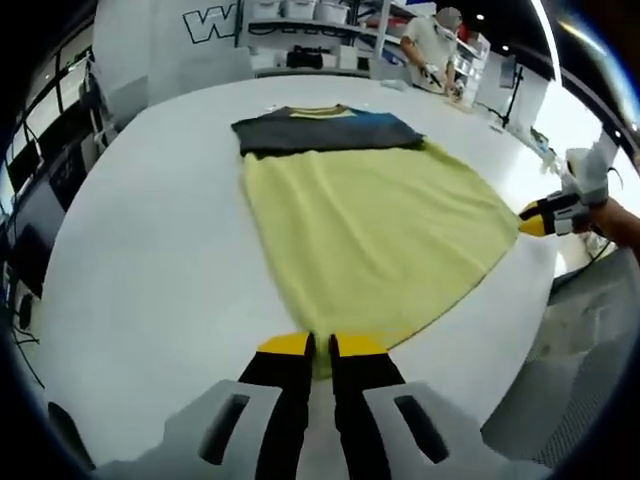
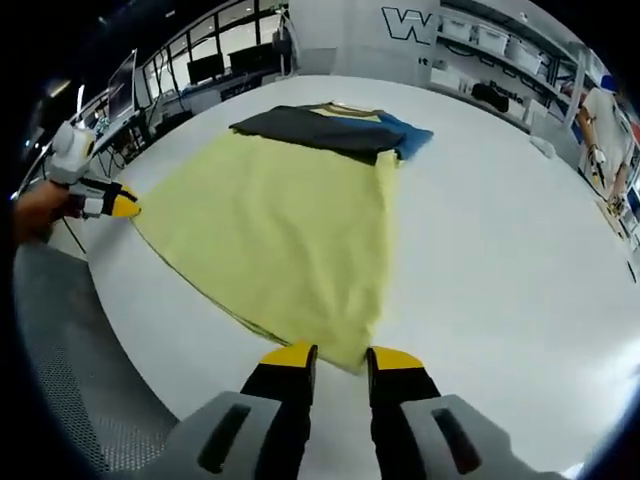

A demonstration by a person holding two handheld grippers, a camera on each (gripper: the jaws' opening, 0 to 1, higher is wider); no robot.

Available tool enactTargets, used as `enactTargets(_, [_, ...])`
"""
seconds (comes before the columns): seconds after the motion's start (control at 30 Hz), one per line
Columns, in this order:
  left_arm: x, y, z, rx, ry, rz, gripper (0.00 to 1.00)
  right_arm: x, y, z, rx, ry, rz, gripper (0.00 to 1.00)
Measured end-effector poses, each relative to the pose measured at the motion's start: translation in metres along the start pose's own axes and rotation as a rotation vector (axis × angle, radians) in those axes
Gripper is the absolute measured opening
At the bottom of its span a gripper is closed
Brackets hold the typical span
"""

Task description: Fold the garment on the visible template until the final outline fits inside the template.

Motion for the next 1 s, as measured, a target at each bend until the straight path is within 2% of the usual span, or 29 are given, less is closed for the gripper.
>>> enactTargets(0.23, [-0.004, -0.006, 0.004, 0.016, -0.018, -0.008, 0.00, -0.008, 0.007, -0.003, 0.048, 0.035, 0.008, 0.20])
enactTargets(0.37, [-0.004, -0.007, 0.005, 0.026, -0.022, -0.008, 0.00, -0.006, 0.008, -0.001, 0.046, 0.024, 0.012, 0.19])
enactTargets(0.53, [-0.003, -0.007, 0.006, 0.043, -0.025, 0.001, 0.00, 0.001, 0.004, 0.000, 0.013, -0.022, 0.002, 0.18])
enactTargets(0.63, [-0.002, -0.008, 0.007, 0.040, -0.023, 0.006, 0.00, 0.002, 0.004, -0.001, 0.009, -0.024, 0.006, 0.13])
enactTargets(0.7, [-0.003, -0.008, 0.007, 0.042, -0.023, 0.006, 0.00, 0.002, 0.002, -0.001, -0.014, -0.040, -0.003, 0.01])
enactTargets(0.87, [-0.005, -0.013, 0.011, 0.045, -0.034, 0.011, 0.00, -0.004, -0.006, 0.001, -0.005, -0.051, -0.043, 0.00])
enactTargets(1.0, [-0.011, -0.013, 0.018, 0.061, -0.049, 0.023, 0.00, -0.012, -0.014, 0.001, -0.035, -0.092, -0.077, 0.00])
Point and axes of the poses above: the point that each gripper's makers call its tool centre point, and the gripper's own axes: x roughly forward along the fingers, y roughly to its right, z roughly out of its underside, the point moved 7 cm from there along -x, roughly backward along the fingers, and after that the axes turned 9 degrees about x, right-handed, at the moved point
